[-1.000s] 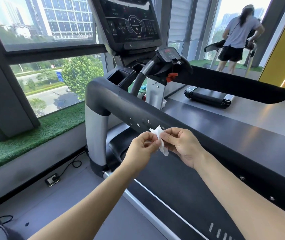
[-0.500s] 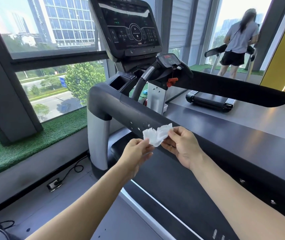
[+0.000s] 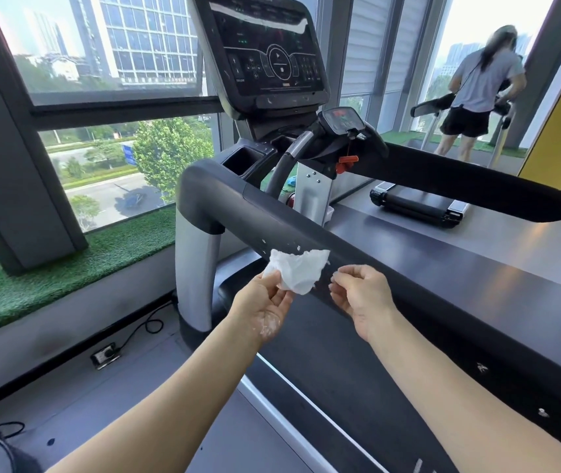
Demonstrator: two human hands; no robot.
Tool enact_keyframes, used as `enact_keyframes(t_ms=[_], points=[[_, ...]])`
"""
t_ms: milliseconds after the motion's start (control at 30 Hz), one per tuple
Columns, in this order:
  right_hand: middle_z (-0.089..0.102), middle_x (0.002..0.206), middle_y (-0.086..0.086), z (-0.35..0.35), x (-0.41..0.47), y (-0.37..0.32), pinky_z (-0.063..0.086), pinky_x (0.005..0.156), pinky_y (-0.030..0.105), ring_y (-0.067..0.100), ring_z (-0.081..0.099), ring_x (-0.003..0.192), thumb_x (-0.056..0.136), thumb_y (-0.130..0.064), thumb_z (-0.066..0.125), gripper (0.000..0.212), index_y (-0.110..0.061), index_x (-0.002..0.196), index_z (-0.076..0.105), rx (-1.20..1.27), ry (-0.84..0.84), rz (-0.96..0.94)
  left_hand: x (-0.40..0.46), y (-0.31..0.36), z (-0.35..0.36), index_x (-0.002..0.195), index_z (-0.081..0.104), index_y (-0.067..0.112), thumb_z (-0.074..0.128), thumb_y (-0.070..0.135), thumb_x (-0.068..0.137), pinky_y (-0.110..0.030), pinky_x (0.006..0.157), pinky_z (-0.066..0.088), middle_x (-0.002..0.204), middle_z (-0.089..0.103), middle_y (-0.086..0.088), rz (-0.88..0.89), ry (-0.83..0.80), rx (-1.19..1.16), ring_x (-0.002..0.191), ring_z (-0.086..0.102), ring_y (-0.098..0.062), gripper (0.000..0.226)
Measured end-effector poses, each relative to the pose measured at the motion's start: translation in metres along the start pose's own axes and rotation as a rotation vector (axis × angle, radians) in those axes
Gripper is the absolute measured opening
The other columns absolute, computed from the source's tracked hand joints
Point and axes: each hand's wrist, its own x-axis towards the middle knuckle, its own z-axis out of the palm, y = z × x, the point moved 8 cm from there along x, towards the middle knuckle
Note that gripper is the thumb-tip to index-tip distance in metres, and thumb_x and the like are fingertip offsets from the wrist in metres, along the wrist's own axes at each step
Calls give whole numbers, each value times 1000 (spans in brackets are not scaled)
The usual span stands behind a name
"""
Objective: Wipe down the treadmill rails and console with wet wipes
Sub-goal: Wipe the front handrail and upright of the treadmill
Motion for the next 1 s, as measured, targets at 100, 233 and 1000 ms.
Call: enact_keyframes(t_ms=[100,233,1000], points=[[63,77,2,7,-6,-28,51,72,31,12,57,67,86,-5,59,13,-16,80,62,-234,21,-305,3,3,-3,115,56,4,45,3,98,-27,74,52,90,65,-10,24,-2,44,79,62,-18,21],[67,79,-12,46,-17,-17,47,77,17,2,60,76,88,-22,64,8,-16,90,69,-412,-257,-288,4,0,2,116,56,0,42,4,99,-26,71,55,92,67,-13,36,-93,98,80,65,-19,22],[54,107,1,97,45,-25,49,83,36,17,56,91,89,-8,55,14,-10,100,63,-1042,-126,-645,117,50,-49,89,55,15,48,2,97,-20,69,53,90,61,-1,245,64,356,78,60,-12,16]])
